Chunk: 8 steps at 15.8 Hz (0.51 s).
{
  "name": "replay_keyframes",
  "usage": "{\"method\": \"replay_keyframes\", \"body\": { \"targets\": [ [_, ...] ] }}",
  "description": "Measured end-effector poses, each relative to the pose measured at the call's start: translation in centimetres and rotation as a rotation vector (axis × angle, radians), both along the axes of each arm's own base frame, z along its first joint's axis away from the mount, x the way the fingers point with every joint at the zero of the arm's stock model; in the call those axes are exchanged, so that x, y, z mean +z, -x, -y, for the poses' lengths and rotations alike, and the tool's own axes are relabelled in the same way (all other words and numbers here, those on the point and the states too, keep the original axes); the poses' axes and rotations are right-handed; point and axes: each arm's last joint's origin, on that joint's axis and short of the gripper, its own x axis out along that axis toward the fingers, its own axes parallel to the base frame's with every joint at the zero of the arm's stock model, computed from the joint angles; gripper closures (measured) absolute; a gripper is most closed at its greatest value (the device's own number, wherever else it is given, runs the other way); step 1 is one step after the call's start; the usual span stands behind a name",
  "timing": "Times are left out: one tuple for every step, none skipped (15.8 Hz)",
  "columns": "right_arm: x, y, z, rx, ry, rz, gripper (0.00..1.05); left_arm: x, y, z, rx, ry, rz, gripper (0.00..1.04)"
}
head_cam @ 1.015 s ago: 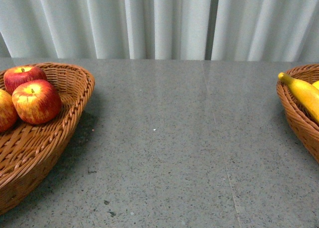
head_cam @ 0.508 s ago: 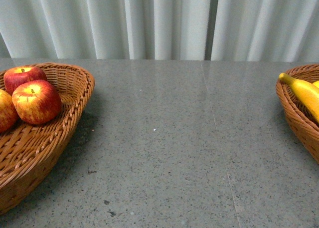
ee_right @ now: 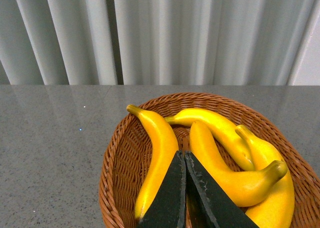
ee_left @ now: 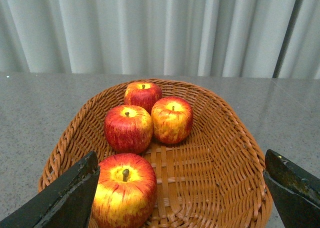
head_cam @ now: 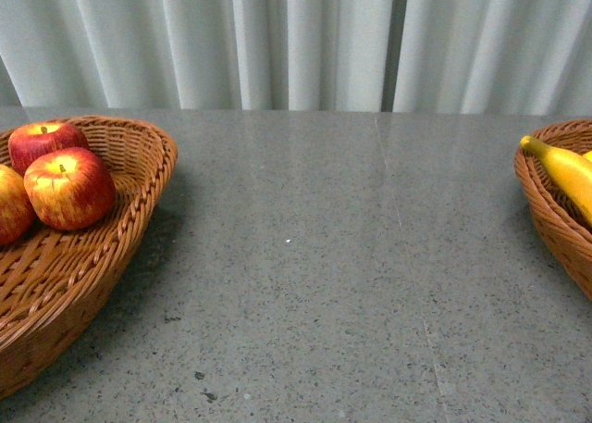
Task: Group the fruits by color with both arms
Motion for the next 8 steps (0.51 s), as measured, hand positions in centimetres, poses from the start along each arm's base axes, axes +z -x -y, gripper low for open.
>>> {"method": "replay_keyframes", "body": {
  "targets": [
    [-0.4,0.2,0.1,-0.014,0.0,0.001,1.03,0.0,0.0,0.0,0.0,0.0,0.0,0.07],
    [-0.8,0.5,0.1,-0.014,0.0,0.007,1.03,0.0,0.0,0.0,-0.001,0.0,0.0,0.07],
    [-1.5,0.7,0.1,-0.014,0.0,0.0,1.03,0.0,0.0,0.0,0.0,0.0,0.0,0.07],
    [-1.6,0.8,0.1,-0.014,0.0,0.002,1.03,0.0,0.0,0.0,-0.001,0.0,0.0,0.07],
    [-1.7,0.9,0.1,-0.014,0.0,0.007,1.03,0.0,0.0,0.0,0.0,0.0,0.0,0.07],
    [-1.9,1.2,0.1,-0.014,0.0,-0.013,1.03,0.0,0.0,0.0,0.0,0.0,0.0,0.07],
    [-2.5,1.7,0.1,-0.011,0.0,-0.031,1.03,0.0,0.0,0.0,0.0,0.0,0.0,0.07],
    [-2.8,2.0,0.1,-0.013,0.0,-0.002,1.03,0.0,0.0,0.0,0.0,0.0,0.0,0.07]
  ]
}}
